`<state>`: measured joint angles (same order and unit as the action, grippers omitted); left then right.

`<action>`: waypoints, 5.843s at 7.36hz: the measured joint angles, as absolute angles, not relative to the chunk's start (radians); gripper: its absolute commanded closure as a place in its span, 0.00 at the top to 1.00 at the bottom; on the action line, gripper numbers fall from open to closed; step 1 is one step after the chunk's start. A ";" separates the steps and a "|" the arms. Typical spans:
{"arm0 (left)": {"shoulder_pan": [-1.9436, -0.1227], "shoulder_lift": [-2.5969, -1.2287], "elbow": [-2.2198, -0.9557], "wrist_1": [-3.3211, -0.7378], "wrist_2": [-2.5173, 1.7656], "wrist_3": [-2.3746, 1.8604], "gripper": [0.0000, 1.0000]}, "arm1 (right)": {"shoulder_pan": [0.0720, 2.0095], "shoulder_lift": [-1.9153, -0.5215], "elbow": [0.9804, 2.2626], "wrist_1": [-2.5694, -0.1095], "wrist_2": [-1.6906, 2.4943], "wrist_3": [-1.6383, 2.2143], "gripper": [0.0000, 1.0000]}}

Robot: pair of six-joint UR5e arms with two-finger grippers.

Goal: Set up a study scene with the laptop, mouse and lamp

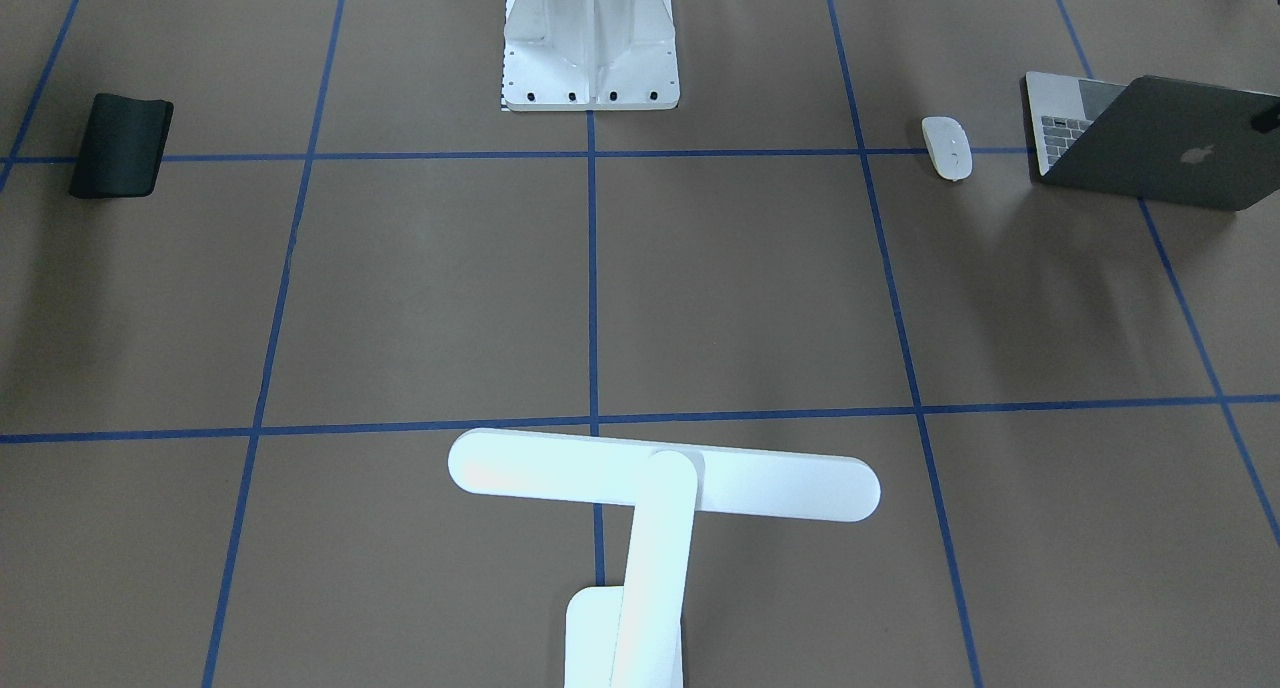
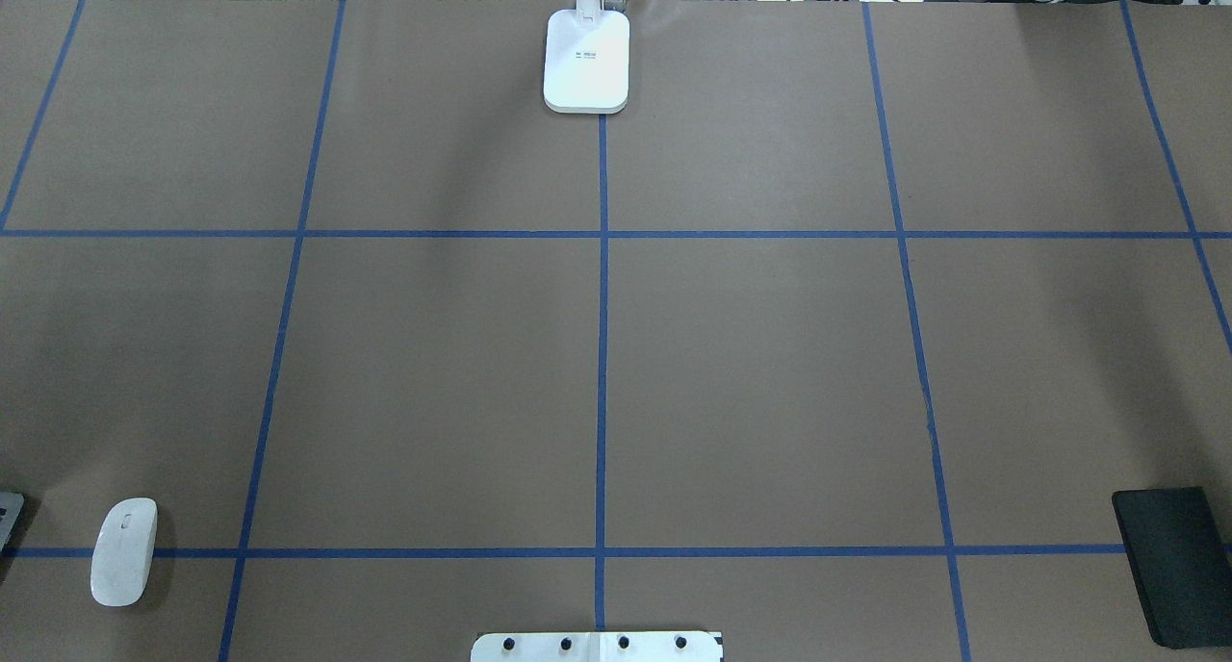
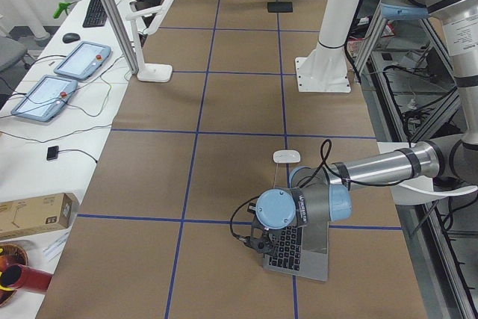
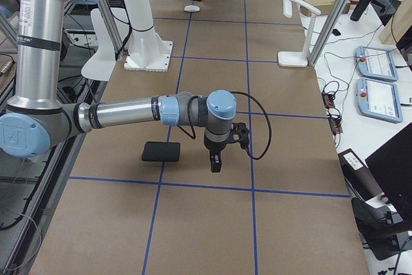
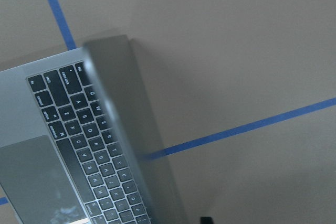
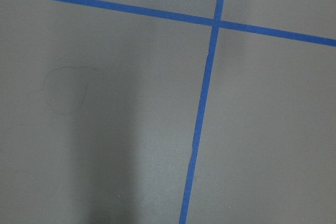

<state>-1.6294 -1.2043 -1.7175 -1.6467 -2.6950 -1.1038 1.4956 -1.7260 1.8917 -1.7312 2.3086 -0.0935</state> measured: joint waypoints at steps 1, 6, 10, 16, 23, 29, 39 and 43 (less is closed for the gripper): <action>-1.630 -1.215 -1.720 -1.637 -2.723 -1.107 0.00 | 1.496 -1.726 1.892 -1.731 2.309 -0.094 1.00; -1.623 -1.258 -1.904 -1.411 -2.818 -1.109 0.00 | 1.497 -1.738 1.891 -1.733 2.307 -0.111 1.00; -1.603 -1.430 -1.975 -1.214 -2.819 -1.110 0.00 | 1.497 -1.741 1.882 -1.739 2.309 -0.113 1.00; -1.576 -1.794 -1.985 -0.896 -2.826 -1.252 0.00 | 1.497 -1.745 1.873 -1.741 2.305 -0.113 1.00; -1.359 -2.014 -1.868 -1.242 -2.937 -1.838 0.00 | 1.497 -1.779 1.872 -1.736 2.305 -0.114 1.00; -1.173 -2.153 -1.730 -1.460 -2.802 -1.991 0.00 | 1.496 -1.790 1.870 -1.736 2.306 -0.114 1.00; -1.005 -2.401 -1.359 -1.943 -2.547 -2.527 0.00 | 1.495 -1.792 1.862 -1.731 2.308 -0.112 1.00; -0.931 -2.421 -1.281 -2.191 -2.343 -2.652 0.00 | 1.494 -1.791 1.861 -1.731 2.307 -0.112 1.00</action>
<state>-0.9311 -2.4209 -1.2807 -2.1907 -2.3427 -2.6522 1.4942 -1.7910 1.8615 -1.7313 2.3074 -0.1120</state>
